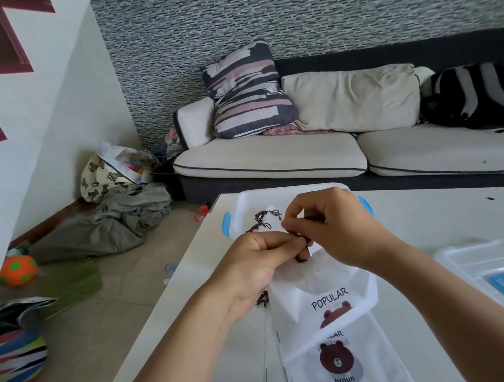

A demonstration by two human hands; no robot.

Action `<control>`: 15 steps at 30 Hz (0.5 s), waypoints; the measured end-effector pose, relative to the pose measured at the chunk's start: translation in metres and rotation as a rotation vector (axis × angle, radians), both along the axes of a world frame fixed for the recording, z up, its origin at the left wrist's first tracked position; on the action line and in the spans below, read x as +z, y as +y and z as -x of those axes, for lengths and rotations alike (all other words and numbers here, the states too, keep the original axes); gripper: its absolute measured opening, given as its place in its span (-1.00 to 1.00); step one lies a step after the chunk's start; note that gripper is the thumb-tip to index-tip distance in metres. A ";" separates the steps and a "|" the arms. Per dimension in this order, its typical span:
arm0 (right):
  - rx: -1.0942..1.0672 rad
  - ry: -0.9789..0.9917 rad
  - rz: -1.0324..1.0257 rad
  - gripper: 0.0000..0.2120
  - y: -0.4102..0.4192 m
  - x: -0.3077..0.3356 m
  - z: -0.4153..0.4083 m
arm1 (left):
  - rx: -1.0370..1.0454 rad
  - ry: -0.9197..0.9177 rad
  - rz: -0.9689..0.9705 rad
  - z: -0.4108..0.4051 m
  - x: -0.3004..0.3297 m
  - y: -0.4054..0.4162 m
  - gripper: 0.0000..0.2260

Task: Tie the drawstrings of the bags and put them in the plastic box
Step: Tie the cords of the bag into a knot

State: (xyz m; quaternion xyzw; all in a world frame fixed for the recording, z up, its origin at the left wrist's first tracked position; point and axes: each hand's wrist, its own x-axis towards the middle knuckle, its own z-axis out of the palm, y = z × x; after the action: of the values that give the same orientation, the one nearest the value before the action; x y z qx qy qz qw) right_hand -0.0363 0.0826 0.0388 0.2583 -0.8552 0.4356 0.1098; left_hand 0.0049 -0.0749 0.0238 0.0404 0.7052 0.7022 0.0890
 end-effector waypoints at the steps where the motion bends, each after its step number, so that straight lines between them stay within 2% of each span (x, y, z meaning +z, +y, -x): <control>1: 0.035 -0.037 0.033 -0.86 -0.001 0.002 -0.002 | 0.005 0.000 0.025 0.000 -0.001 0.001 -0.80; 4: 0.129 -0.119 0.052 -0.86 -0.006 0.004 -0.005 | 0.024 0.014 0.068 -0.001 -0.006 0.004 -0.80; 6: 0.136 -0.104 0.046 -0.84 -0.006 0.007 -0.004 | 0.056 0.031 0.054 -0.001 -0.006 0.005 -0.80; 9: 0.099 -0.096 0.124 -0.90 0.001 0.011 -0.002 | 0.156 -0.008 -0.060 0.003 -0.003 0.002 -0.80; 15: -0.032 -0.183 0.222 -0.95 0.018 0.006 0.006 | 0.232 -0.098 -0.285 0.012 0.000 -0.009 -0.62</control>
State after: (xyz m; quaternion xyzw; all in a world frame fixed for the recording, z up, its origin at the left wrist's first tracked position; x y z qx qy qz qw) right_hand -0.0425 0.1007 0.0452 0.1901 -0.8121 0.5476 0.0664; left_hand -0.0075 -0.0842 0.0233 -0.0634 0.5935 0.8016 0.0352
